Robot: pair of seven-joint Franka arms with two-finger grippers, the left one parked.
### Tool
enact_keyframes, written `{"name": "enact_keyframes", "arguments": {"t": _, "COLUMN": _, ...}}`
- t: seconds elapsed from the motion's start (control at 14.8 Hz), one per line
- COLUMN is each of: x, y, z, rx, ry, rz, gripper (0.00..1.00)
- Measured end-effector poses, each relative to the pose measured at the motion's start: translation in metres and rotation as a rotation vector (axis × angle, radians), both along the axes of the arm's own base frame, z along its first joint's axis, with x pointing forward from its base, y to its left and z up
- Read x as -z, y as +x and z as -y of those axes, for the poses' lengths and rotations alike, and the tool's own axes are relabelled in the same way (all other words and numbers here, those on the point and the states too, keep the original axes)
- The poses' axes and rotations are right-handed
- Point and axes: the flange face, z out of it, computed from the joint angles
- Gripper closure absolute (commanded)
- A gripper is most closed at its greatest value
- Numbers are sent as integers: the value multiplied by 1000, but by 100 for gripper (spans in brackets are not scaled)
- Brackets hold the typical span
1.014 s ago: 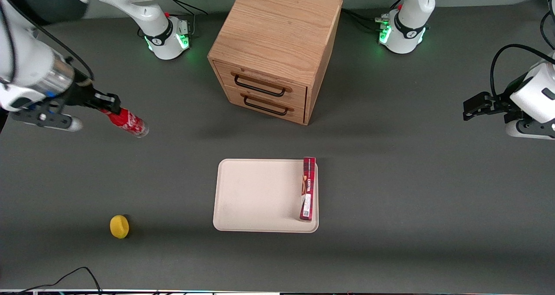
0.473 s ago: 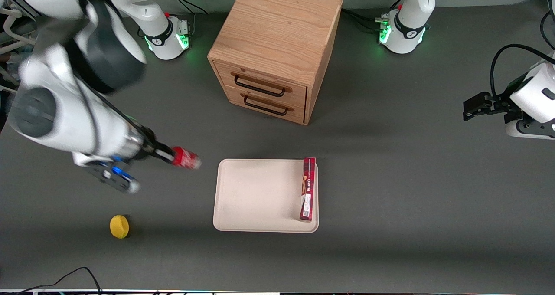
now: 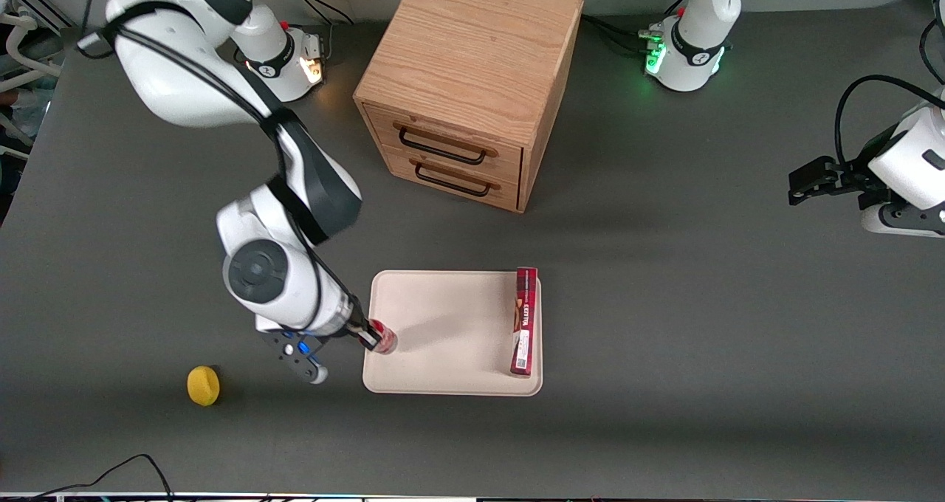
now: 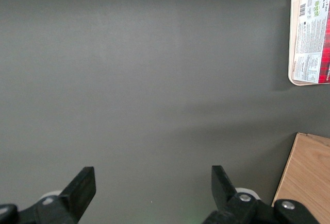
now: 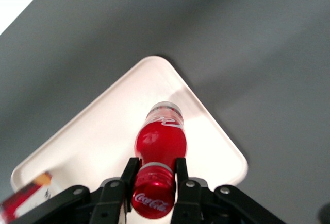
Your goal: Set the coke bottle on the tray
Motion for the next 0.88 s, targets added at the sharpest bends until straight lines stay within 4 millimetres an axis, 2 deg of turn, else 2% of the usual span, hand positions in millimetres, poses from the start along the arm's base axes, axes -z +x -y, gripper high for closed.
{"name": "enact_keyframes", "arguments": {"t": 0.07, "x": 16, "y": 3, "z": -1, "rx": 3, "ry": -3, "rz": 4, "gripper": 39}}
{"name": "enact_keyframes", "arguments": {"t": 0.14, "x": 25, "y": 5, "z": -1, "rx": 5, "ry": -4, "rz": 4, "gripper": 0}}
{"name": "enact_keyframes", "arguments": {"t": 0.2, "x": 26, "y": 7, "z": -1, "rx": 9, "ry": 1, "rz": 12, "gripper": 0}}
{"name": "enact_keyframes", "arguments": {"t": 0.41, "x": 13, "y": 10, "z": 1, "rx": 16, "ry": 7, "rz": 18, "gripper": 0}}
{"name": "enact_keyframes", "arguments": {"t": 0.47, "x": 5, "y": 7, "z": -1, "rx": 12, "ry": 9, "rz": 1, "gripper": 0}}
{"name": "enact_keyframes", "arguments": {"t": 0.54, "x": -12, "y": 4, "z": -1, "rx": -3, "ry": 10, "rz": -10, "gripper": 0}}
{"name": "enact_keyframes", "arguments": {"t": 0.61, "x": -44, "y": 0, "z": 4, "rx": -41, "ry": 5, "rz": -7, "gripper": 0}}
{"name": "enact_keyframes", "arguments": {"t": 0.68, "x": -85, "y": -7, "z": 13, "rx": -105, "ry": -11, "rz": -6, "gripper": 0}}
{"name": "enact_keyframes", "arguments": {"t": 0.74, "x": -137, "y": -22, "z": 29, "rx": -181, "ry": -43, "rz": -14, "gripper": 0}}
{"name": "enact_keyframes", "arguments": {"t": 0.88, "x": -235, "y": -66, "z": 65, "rx": -314, "ry": -76, "rz": -59, "gripper": 0}}
